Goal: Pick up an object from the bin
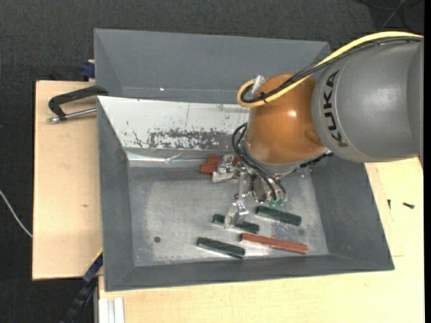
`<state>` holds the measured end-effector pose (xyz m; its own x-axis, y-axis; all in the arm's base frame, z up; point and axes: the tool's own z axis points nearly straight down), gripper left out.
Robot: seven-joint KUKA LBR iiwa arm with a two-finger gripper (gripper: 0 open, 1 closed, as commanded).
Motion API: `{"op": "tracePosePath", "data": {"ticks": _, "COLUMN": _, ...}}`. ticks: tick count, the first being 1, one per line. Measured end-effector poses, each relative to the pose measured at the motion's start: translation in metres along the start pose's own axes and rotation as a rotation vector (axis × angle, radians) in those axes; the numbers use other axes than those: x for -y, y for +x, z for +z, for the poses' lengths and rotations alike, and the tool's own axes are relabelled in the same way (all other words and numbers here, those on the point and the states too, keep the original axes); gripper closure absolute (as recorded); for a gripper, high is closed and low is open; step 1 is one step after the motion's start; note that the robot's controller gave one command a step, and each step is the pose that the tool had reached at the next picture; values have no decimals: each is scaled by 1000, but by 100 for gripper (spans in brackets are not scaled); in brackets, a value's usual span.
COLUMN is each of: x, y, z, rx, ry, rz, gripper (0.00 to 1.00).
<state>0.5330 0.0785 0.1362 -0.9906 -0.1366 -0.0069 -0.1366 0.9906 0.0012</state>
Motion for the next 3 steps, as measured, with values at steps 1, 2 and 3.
{"op": "tracePosePath", "data": {"ticks": 1, "x": 5, "y": 6, "z": 32, "rx": -12, "ry": 1, "rz": 40, "gripper": 0}}
{"op": "tracePosePath", "data": {"ticks": 2, "x": 43, "y": 15, "z": 57, "rx": -7, "ry": 0, "rz": -161, "gripper": 100}}
{"op": "tracePosePath", "data": {"ticks": 3, "x": 43, "y": 15, "z": 57, "rx": -6, "ry": 0, "rz": -160, "gripper": 100}}
